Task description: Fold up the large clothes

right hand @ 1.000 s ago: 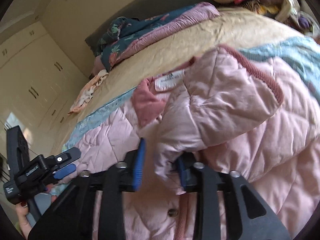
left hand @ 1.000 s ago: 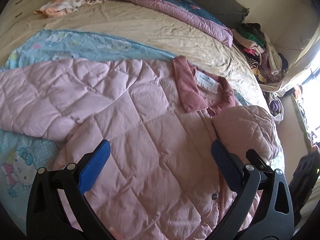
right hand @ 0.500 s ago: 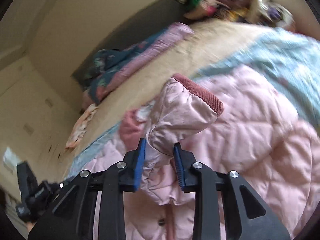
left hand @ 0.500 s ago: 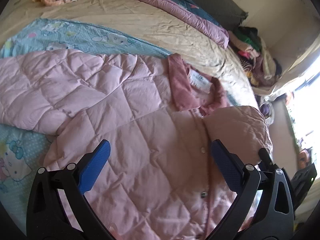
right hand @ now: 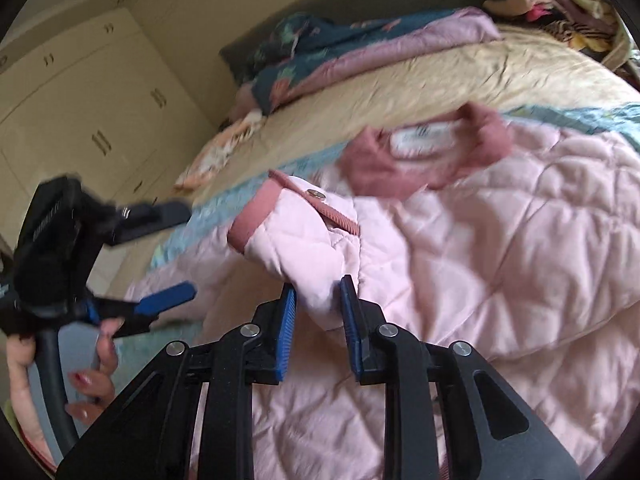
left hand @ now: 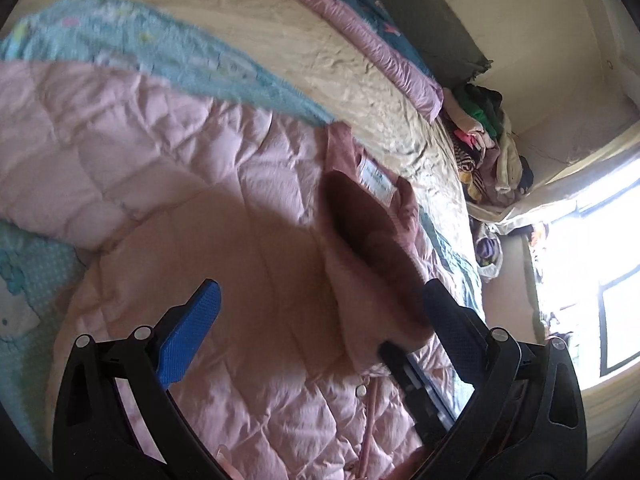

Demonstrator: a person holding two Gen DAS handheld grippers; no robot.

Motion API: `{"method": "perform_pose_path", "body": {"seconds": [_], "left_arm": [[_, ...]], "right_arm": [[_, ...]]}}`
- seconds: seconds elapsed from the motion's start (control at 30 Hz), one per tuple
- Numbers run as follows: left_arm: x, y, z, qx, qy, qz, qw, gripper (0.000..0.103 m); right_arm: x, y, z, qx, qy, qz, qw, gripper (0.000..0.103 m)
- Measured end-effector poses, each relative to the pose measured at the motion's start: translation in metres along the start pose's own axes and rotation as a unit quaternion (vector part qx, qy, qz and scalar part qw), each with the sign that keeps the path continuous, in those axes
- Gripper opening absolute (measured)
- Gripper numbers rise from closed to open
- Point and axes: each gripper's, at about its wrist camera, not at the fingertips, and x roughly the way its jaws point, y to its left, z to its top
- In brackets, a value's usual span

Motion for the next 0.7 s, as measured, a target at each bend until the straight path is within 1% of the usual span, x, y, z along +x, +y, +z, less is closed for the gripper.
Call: {"method": "perform_pose_path", "body": {"seconds": [0.07,0.13,0.17,0.2,0.23,0.3,0.33,0.37,0.4,0.53,0.6,0.7], "left_arm": [[0.008,0.007,-0.003,-0.015,0.015,-0.003,0.9998,0.094],[0.018,0.014,-0.006,-0.031,0.032,-0.013,0.9989,0.094],[0.023,0.016,-0.008,-0.037,0.041,-0.018,0.9983,0.094],[0.028,0.018,-0.010,-0.040,0.047,-0.017,0.9979,0.094],[0.035,0.020,-0.013,-0.044,0.055,-0.012,0.9974,0.094],[0.043,0.024,-0.016,-0.051,0.062,-0.006,0.9968,0.094],[0.046,0.027,-0.017,-0.060,0.065,-0.013,0.9960,0.094],[0.048,0.030,-0.018,-0.071,0.065,-0.027,0.9950,0.094],[0.048,0.033,-0.019,-0.077,0.063,-0.033,0.9945,0.094],[0.045,0.035,-0.020,-0.083,0.056,-0.037,0.9943,0.094],[0.036,0.036,-0.021,-0.083,0.047,-0.042,0.9945,0.094],[0.021,0.040,-0.023,-0.078,0.029,-0.039,0.9958,0.094]], "right_arm": [[0.002,-0.002,-0.001,0.007,0.020,0.015,1.000,0.029],[-0.004,-0.007,-0.001,0.014,0.024,0.028,0.999,0.031],[-0.009,-0.009,-0.002,0.016,0.023,0.030,0.999,0.034],[-0.014,-0.012,-0.002,0.018,0.019,0.028,0.999,0.042],[-0.020,-0.016,-0.001,0.019,0.012,0.021,1.000,0.044],[-0.029,-0.024,0.000,0.020,0.005,0.011,1.000,0.046],[-0.034,-0.030,0.001,0.023,0.002,0.004,1.000,0.046],[-0.039,-0.037,0.002,0.028,-0.001,-0.006,1.000,0.046],[-0.042,-0.043,0.002,0.032,-0.004,-0.012,0.999,0.046],[-0.059,-0.070,0.004,0.060,-0.019,-0.033,0.997,0.046],[-0.066,-0.079,0.003,0.069,-0.024,-0.039,0.997,0.046],[-0.075,-0.090,0.001,0.079,-0.035,-0.052,0.995,0.046]]}}
